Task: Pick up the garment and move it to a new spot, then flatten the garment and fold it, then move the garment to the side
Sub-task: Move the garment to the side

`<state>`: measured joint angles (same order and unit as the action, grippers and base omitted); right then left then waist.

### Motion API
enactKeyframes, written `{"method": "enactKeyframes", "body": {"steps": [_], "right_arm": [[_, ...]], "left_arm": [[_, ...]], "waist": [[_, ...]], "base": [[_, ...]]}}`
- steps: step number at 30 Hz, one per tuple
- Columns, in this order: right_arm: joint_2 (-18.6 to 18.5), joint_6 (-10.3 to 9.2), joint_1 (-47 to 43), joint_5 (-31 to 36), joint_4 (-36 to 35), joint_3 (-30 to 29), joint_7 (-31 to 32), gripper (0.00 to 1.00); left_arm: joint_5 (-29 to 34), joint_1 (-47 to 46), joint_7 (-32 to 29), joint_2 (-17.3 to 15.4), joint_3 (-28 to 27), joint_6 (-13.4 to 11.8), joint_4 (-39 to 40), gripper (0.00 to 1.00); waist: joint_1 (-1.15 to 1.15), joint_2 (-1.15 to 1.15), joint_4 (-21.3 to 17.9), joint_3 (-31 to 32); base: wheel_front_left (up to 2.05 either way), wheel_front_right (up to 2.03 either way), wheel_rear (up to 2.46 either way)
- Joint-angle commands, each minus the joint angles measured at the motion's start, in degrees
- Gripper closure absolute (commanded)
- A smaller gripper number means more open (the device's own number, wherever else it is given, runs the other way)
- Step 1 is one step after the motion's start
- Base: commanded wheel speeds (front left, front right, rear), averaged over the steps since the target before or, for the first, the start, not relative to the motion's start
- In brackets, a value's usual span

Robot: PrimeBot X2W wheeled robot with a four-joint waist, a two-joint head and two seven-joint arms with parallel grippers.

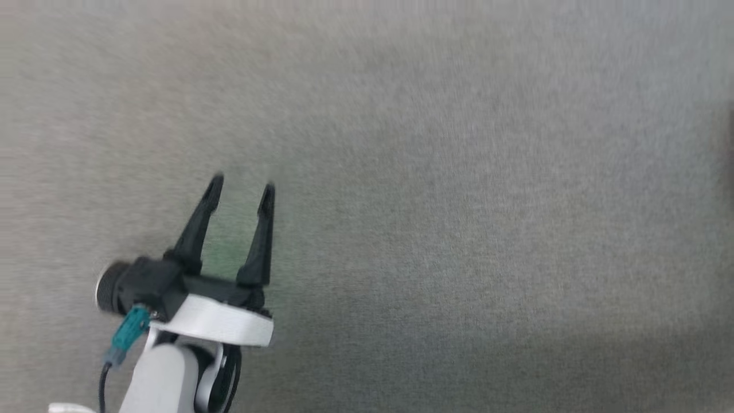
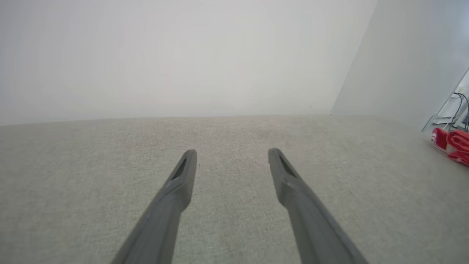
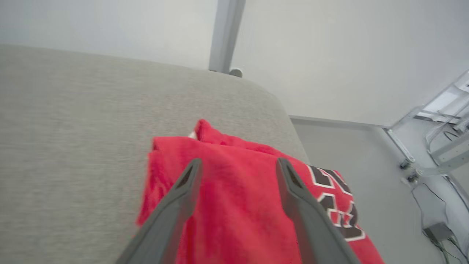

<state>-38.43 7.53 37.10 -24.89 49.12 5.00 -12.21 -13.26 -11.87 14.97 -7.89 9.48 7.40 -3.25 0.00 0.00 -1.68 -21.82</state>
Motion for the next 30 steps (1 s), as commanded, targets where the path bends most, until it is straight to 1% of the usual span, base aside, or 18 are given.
{"method": "enactKeyframes", "body": {"steps": [1,6,11,14,17,20,26,27,30], "right_arm": [[0.69,-0.09,-1.26,0.13,-0.55,0.28,-0.68,0.0],[5.63,-0.09,-7.06,0.26,-4.72,1.53,-2.53,0.0],[10.63,-0.08,-13.16,0.5,-10.13,0.8,-2.99,0.0],[13.01,-0.07,-16.59,-0.02,-15.57,0.55,-3.0,0.0],[14.55,-0.07,-20.09,0.34,-19.44,-0.18,-2.98,0.0],[15.57,-0.06,-22.41,0.32,-23.06,-0.16,-3.0,0.0],[16.39,-0.06,-27.42,-0.3,-28.41,-2.07,-3.0,0.0],[16.39,-0.06,-27.42,-0.3,-28.41,-2.07,-3.0,0.0],[16.91,-0.07,-29.83,-0.09,-31.08,-3.97,-2.95,0.0]], "left_arm": [[-0.32,0.94,0.29,-0.01,-0.38,0.11,-0.39,0.0],[-1.04,4.93,0.29,0.32,-2.32,0.11,-2.83,0.0],[-1.93,8.59,0.3,0.27,-3.92,0.12,-4.2,0.0],[-2.12,10.72,0.29,0.23,-5.0,0.12,-4.29,0.0],[-1.99,12.47,0.29,0.41,-5.9,0.12,-3.74,0.0],[-2.45,13.88,0.29,-0.2,-6.54,0.11,-3.42,0.0],[-1.95,16.09,0.29,-0.24,-7.26,0.11,-2.13,0.0],[-1.95,16.09,0.29,-0.24,-7.26,0.11,-2.13,0.0],[-2.02,17.51,0.29,0.0,-7.98,0.12,-1.12,0.0]], "waist": [[0.0,0.0,2.19,4.1],[0.0,0.0,3.94,9.02],[0.0,0.0,4.62,13.13],[0.0,0.0,4.64,15.07],[0.0,0.0,4.4,16.54],[0.0,0.0,4.19,17.58],[0.0,0.0,4.07,19.18],[0.0,0.0,4.07,19.18],[0.0,0.0,3.83,19.69]], "base": [[0.0,0.0,0.0],[0.0,0.0,0.0],[0.0,0.0,0.0],[0.0,0.0,0.0],[0.0,0.0,0.0],[0.0,0.0,0.0],[0.0,0.0,0.0],[0.0,0.0,0.0],[0.0,0.0,0.0]]}}
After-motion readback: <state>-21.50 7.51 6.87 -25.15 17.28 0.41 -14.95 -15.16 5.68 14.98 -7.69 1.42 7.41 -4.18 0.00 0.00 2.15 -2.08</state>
